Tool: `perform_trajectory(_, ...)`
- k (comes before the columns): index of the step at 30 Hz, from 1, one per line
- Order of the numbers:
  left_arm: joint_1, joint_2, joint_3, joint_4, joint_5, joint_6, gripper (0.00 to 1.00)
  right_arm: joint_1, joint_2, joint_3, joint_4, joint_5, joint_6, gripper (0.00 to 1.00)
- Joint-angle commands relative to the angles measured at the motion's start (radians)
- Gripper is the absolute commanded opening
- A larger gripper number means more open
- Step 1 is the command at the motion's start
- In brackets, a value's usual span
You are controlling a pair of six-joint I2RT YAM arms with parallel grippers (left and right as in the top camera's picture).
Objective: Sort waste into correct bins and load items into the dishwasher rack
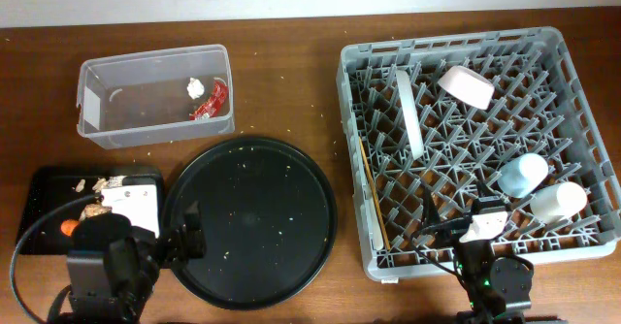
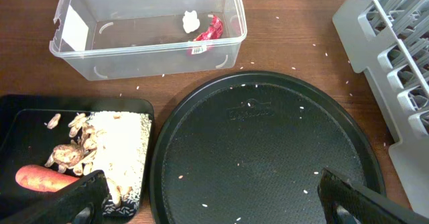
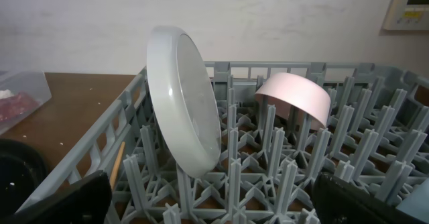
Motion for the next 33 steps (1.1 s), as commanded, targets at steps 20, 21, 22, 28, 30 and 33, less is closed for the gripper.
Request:
perform_trajectory(20, 0.003, 0.0, -0.003, 0.002, -0.011, 0.012, 0.99, -0.008, -0.01, -0.005, -0.005, -0.002, -0.006, 0.98)
perform_trajectory(21, 0.003, 0.0, -0.003, 0.002, -0.011, 0.012, 0.99, -0.008, -0.01, -0.005, -0.005, -0.002, -0.007, 0.98)
perform_trajectory(22, 0.003, 0.0, -0.003, 0.002, -0.011, 0.012, 0.99, -0.008, -0.01, -0.005, -0.005, -0.002, -0.007, 0.98)
perform_trajectory(28, 0.003, -0.001, -0.003, -0.059, -0.011, 0.012, 0.99, -0.008, -0.01, -0.005, -0.005, -0.002, -0.006, 0.98)
perform_trajectory(30, 0.003, -0.01, -0.003, -0.083, -0.012, 0.012, 0.99, -0.008, -0.01, -0.005, -0.005, -0.002, -0.007, 0.98)
perform_trajectory(33, 0.003, -0.071, -0.01, -0.09, -0.071, 0.016, 0.99, -0.008, -0.01, -0.005, -0.004, -0.002, -0.006, 0.98)
